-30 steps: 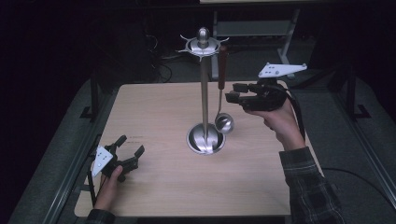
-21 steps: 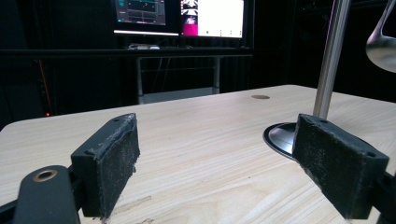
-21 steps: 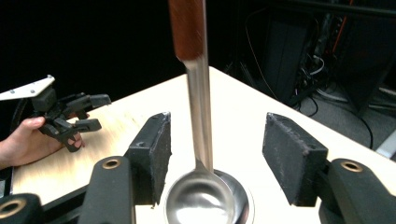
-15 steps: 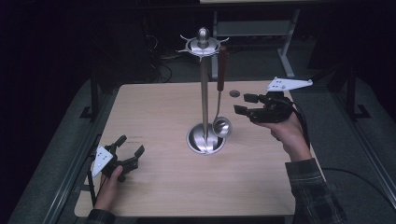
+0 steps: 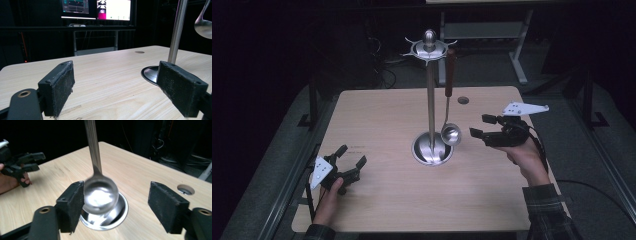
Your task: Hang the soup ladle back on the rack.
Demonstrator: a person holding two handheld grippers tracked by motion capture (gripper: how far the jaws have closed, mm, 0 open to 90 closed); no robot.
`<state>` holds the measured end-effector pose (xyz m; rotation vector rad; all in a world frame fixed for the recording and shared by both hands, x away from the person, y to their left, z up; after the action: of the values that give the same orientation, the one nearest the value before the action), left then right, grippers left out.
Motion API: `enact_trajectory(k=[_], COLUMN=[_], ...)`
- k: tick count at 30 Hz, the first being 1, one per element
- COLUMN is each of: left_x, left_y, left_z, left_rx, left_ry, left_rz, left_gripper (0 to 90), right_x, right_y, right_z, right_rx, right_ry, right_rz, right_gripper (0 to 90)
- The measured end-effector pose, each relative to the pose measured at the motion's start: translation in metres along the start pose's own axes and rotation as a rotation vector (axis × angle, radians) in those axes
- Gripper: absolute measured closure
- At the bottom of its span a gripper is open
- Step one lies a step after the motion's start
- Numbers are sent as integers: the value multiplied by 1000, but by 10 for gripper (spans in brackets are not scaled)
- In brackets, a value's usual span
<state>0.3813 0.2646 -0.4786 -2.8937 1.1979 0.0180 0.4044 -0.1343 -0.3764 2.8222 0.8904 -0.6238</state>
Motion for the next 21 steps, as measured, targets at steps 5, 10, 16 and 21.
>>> enact_trajectory(k=[5,10,16,21], left_x=[0,0,-1,0], left_y=[0,0,0,0], left_z=[0,0,1,1], left_rx=[-4,-6,0,0], left_ry=[-2,0,-9,-9], left_rz=[-2,-1,3,8], left_gripper=[143,143,143,143], right_x=[3,8,11,10], right_y=[3,4,4,7], right_z=[21,40,62,76], right_rx=[6,-3,-28,-19], right_ry=[-21,-48,-68,-72], right_rz=[23,48,66,79], right_gripper=[248,204,176,172])
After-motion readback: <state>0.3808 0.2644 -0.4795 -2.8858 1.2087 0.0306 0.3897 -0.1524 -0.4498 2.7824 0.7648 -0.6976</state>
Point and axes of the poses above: each handheld gripper's, and its own axes: x roughly forward along the jaws, z roughly out of its underside, y roughly to its right, the point moved 10 cm from there along x, roughly forward along the jaws, and after that the axes turned 14 degrees about z, right-handed, at the moved point
